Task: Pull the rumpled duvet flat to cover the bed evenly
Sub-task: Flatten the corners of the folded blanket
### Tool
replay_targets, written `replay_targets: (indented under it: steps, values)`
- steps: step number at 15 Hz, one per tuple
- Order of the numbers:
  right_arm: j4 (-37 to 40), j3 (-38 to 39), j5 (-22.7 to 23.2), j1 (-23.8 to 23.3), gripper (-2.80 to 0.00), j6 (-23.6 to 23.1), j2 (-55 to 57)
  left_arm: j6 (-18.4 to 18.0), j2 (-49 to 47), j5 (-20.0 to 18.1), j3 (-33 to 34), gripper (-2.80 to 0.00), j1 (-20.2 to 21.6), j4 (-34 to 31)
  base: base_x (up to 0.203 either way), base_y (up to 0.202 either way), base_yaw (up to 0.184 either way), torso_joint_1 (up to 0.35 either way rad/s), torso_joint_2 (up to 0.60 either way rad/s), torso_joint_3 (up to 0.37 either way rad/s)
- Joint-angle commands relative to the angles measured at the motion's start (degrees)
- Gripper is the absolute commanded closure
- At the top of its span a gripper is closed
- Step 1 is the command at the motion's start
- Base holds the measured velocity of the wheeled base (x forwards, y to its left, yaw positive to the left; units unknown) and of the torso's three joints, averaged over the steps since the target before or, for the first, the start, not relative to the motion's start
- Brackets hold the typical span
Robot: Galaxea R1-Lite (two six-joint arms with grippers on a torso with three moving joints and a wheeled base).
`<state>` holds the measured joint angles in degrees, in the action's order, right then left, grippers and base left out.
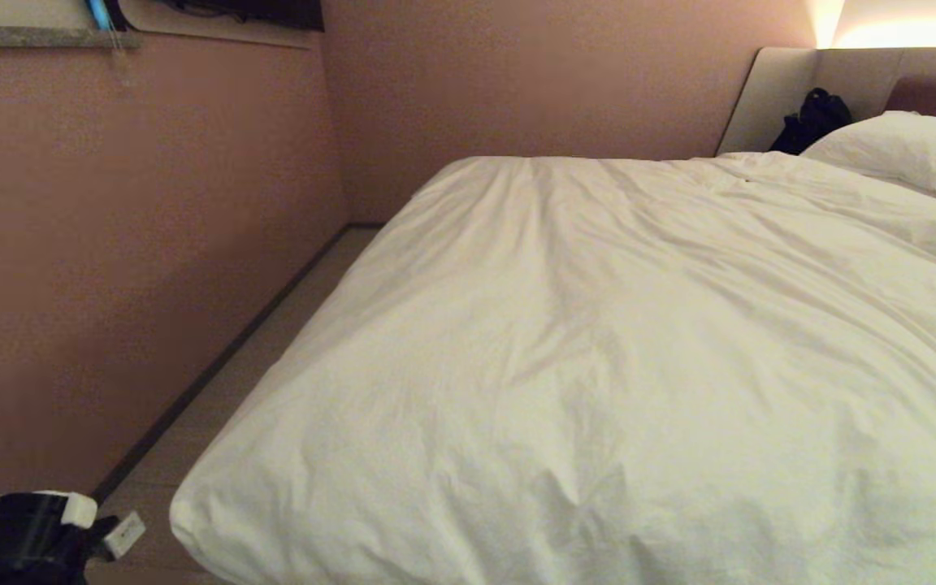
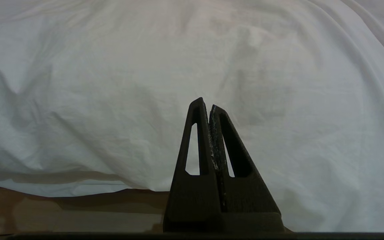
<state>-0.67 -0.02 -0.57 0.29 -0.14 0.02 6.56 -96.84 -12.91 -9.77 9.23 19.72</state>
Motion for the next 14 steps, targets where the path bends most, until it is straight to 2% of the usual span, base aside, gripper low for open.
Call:
replay_targets:
  steps: [1, 4, 8, 11, 14]
  values:
    - [-0.04, 0.02, 0.03, -0.03, 0.00, -0.03, -0.02, 0.04, -4.31, 2.19, -1.44, 0.00, 0.00, 3.52, 0.000, 0.000, 0.000, 0.000, 0.00, 0.000]
    - [-0.04, 0.02, -0.04, 0.06, 0.00, -0.03, -0.02, -0.25, -7.86, 3.60, -3.66, 0.00, -0.13, 3.99, 0.000, 0.000, 0.000, 0.000, 0.00, 0.000]
    - [-0.04, 0.02, 0.05, 0.06, 0.00, -0.03, -0.02, -6.41, -12.96, 5.97, -5.45, 0.00, -2.12, 4.01, 0.000, 0.000, 0.000, 0.000, 0.00, 0.000]
    - [-0.04, -0.06, -0.04, -0.02, 0.00, -0.03, -0.02, -8.26, -13.21, 5.90, -5.78, 0.00, -3.69, 4.41, 0.000, 0.000, 0.000, 0.000, 0.00, 0.000]
    - [-0.04, 0.02, 0.02, 0.06, 0.00, -0.03, -0.02, -8.54, -13.92, 4.66, -5.77, 0.00, -8.16, 11.68, 0.000, 0.000, 0.000, 0.000, 0.00, 0.000]
